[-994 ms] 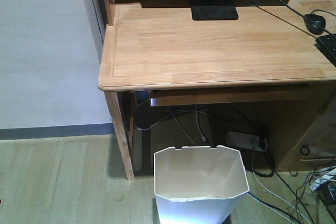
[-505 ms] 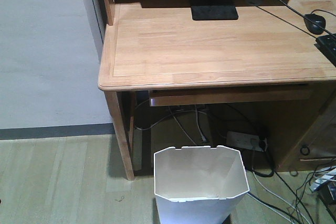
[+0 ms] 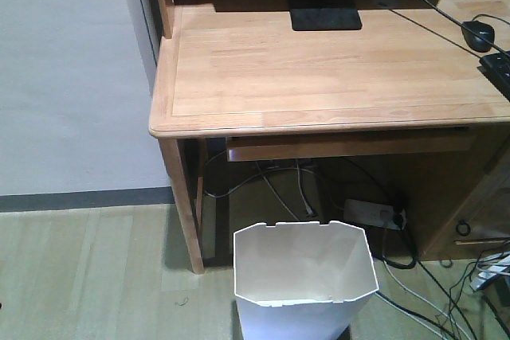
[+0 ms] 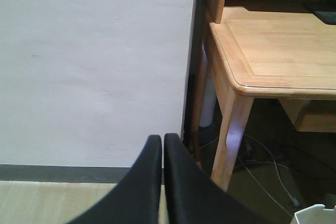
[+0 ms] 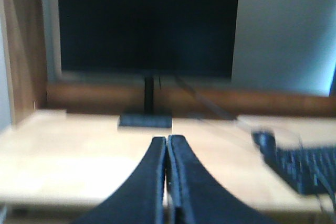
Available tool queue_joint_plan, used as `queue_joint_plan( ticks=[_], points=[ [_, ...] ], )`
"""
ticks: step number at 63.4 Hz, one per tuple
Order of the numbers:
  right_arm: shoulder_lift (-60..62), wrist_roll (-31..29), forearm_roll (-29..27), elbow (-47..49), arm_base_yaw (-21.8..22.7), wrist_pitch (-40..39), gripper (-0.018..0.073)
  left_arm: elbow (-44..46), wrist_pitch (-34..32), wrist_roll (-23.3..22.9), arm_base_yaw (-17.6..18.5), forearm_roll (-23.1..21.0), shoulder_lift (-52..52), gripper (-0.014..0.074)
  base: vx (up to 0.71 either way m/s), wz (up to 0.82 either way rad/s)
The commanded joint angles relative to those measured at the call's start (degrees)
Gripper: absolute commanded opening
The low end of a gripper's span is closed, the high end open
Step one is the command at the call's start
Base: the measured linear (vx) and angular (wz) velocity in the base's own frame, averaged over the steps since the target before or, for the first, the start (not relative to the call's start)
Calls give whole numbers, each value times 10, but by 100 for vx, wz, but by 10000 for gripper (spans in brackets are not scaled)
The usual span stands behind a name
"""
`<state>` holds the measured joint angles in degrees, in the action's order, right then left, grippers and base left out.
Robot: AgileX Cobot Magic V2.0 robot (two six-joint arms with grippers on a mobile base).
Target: Move trash bin to bedside with robot
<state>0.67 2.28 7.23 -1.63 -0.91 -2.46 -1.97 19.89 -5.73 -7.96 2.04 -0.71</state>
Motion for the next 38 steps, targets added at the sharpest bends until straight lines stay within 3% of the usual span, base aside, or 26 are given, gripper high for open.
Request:
queue_joint_plan(
  ticks=[1,13,25,38],
  points=[
    [6,-7,6,14,2,-89,-9,-2,-38,-2,2,-1,-8,-6,0,0],
    [-54,-7,6,91,2,-39,-9,-2,-38,-2,2,-1,-8,-6,0,0],
    [-190,-2,2,182,2,9,-9,-2,-38,-2,2,-1,-8,-6,0,0],
    [-319,-2,2,243,2,118,-9,-2,-38,-2,2,-1,-8,-6,0,0]
  ],
)
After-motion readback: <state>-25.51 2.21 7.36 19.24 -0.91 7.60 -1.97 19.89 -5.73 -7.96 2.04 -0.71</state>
